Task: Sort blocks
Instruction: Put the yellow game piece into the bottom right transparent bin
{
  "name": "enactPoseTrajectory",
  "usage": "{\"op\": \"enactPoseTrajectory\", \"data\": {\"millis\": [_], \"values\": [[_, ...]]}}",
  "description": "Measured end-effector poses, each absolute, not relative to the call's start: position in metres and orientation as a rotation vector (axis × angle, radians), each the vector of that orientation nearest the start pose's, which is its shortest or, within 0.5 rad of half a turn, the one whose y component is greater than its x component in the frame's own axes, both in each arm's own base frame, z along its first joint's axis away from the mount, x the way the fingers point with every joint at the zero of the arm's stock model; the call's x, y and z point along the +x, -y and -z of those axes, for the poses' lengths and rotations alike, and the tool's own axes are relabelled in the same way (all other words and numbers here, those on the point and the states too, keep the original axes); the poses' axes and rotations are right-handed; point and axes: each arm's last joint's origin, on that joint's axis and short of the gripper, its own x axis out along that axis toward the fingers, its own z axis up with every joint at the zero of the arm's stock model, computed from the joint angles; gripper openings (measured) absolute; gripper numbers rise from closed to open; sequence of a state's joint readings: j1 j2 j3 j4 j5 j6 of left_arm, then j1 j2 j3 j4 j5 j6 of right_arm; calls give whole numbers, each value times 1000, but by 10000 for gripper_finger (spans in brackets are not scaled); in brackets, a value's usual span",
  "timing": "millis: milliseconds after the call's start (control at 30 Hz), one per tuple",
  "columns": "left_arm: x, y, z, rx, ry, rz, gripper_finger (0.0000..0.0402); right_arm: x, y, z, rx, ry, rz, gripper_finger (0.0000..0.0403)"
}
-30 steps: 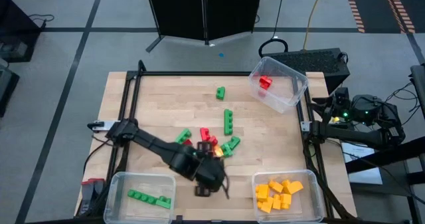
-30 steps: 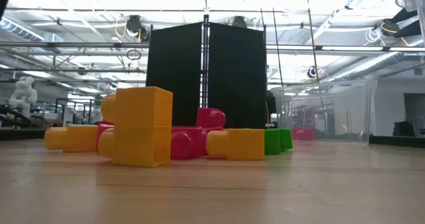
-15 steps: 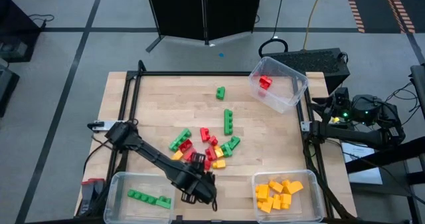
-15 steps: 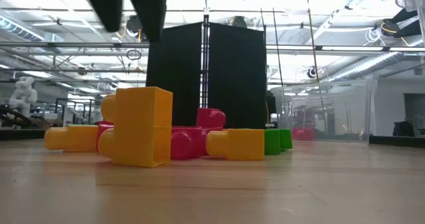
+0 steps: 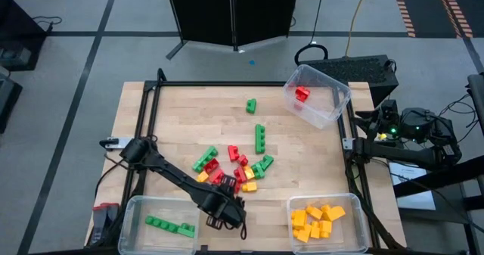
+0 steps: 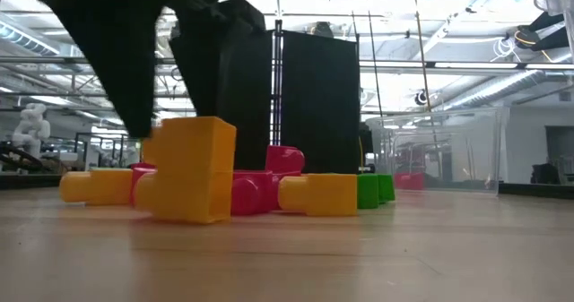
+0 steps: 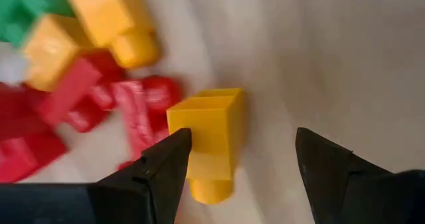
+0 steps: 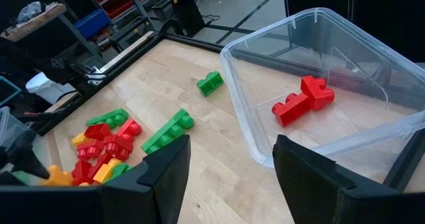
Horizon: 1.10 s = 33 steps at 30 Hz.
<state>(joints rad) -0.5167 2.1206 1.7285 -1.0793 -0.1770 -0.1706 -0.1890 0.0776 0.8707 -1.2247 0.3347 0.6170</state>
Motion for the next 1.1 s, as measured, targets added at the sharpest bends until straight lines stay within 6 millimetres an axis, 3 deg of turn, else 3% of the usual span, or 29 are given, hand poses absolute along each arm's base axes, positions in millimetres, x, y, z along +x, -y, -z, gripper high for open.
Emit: {"op": "enactPoseTrajectory", "data": {"millis": [167, 367, 833, 1000, 1100], "values": [[370, 187, -181, 343, -1424, 127, 231, -29, 4, -301, 562, -261, 632, 208], [377, 177, -179, 313, -1420, 135, 231, -29, 4, -301, 560, -259, 639, 208], [381, 182, -174, 226, -1368, 221, 231, -29, 4, -301, 552, -262, 637, 208], [377, 182, -186, 181, -1350, 213, 231, -29, 4, -301, 552, -262, 636, 208], [373, 176, -206, 97, -1324, 161, 231, -29, 4, -301, 555, -262, 636, 208]]}}
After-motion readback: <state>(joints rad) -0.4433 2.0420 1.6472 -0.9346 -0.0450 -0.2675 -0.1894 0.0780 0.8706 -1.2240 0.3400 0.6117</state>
